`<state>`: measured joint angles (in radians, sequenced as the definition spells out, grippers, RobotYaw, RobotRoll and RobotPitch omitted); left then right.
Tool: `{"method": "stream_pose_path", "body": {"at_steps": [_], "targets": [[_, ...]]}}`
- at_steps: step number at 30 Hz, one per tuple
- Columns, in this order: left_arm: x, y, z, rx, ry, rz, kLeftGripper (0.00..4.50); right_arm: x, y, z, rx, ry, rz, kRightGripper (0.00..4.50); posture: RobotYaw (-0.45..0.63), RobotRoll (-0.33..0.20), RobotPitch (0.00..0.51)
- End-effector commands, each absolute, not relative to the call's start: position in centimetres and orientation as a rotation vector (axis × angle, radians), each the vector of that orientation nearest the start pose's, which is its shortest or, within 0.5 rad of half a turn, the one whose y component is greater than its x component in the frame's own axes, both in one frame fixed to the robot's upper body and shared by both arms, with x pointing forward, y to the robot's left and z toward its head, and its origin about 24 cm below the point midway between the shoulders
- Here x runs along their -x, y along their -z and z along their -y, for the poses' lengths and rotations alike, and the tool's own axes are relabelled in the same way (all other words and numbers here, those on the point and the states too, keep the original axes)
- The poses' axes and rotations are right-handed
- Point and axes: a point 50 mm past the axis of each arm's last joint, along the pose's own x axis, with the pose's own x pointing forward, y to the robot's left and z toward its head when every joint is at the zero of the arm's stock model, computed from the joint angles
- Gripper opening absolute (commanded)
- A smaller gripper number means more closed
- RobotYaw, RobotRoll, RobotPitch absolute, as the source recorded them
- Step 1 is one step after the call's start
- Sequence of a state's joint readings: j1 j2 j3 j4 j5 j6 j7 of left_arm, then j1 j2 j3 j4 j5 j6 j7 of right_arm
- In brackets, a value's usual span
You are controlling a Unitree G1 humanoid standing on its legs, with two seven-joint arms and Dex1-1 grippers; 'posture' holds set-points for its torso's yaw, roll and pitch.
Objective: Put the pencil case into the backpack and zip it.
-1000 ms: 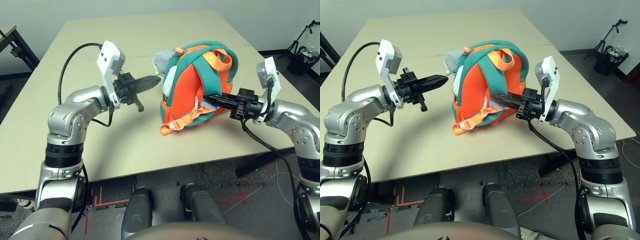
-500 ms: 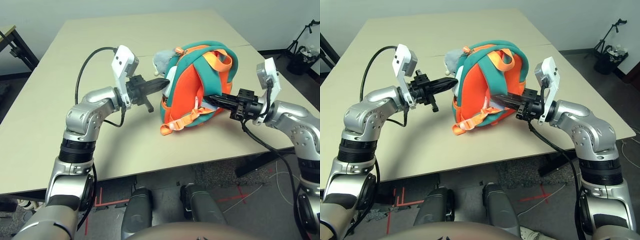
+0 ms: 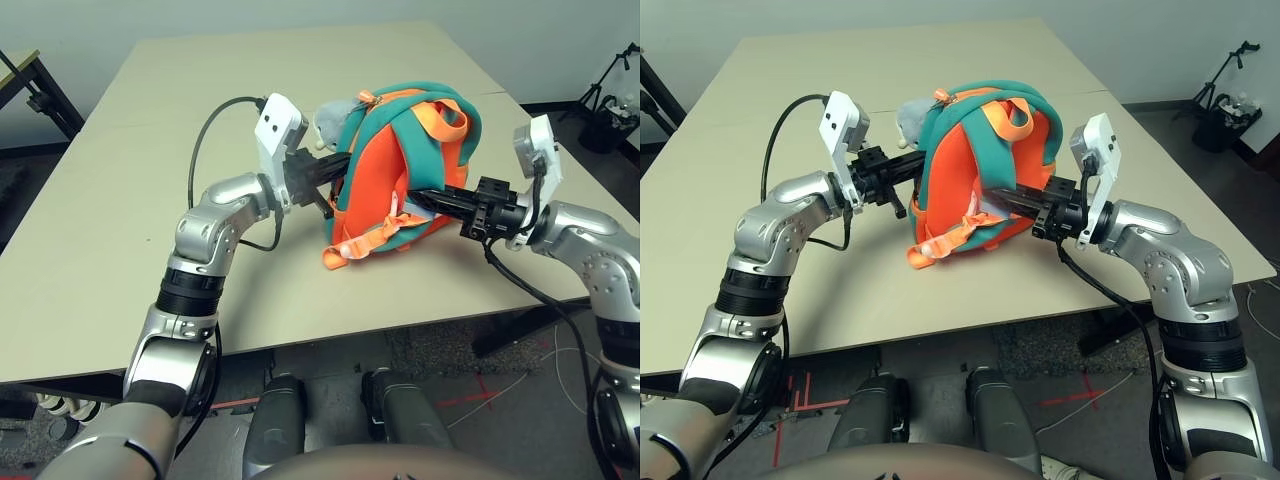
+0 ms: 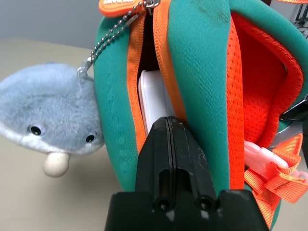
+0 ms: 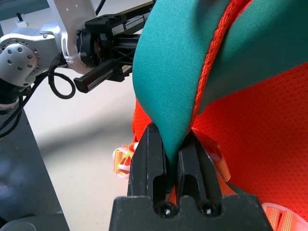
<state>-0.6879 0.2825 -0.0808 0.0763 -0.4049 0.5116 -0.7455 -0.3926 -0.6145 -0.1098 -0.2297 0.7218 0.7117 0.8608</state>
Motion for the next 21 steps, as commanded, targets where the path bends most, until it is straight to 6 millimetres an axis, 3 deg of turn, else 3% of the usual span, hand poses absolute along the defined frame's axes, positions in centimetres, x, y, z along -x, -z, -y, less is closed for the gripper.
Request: {"method": "stream_pose_path", "body": {"at_steps": [1,10,14,17,21], "targets": [[-33.2,-18.2,-9.0,-0.023,1.042,0.046,0.04,-27.2,-17.9,18.1,-0.058,-1.072,-0.066,0.00,-0.15,0.000,0.048],[-32.8,-19.3,-11.2,-0.030,1.033,0.057,0.04,-27.2,-17.8,18.3,-0.054,-1.072,-0.074,0.00,-0.14,0.000,0.048],[-32.8,-18.5,-12.5,-0.056,1.000,0.014,0.04,-27.3,-17.6,18.1,-0.057,-1.077,-0.077,0.00,-0.13,0.000,0.050],[-32.2,-17.8,-11.6,-0.047,1.033,0.001,0.04,-27.3,-17.7,17.9,-0.060,-1.081,-0.074,0.00,-0.13,0.000,0.052],[-32.0,-19.3,-12.2,0.011,1.054,0.041,0.04,-27.3,-17.8,18.1,-0.058,-1.078,-0.075,0.00,-0.14,0.000,0.051]]}}
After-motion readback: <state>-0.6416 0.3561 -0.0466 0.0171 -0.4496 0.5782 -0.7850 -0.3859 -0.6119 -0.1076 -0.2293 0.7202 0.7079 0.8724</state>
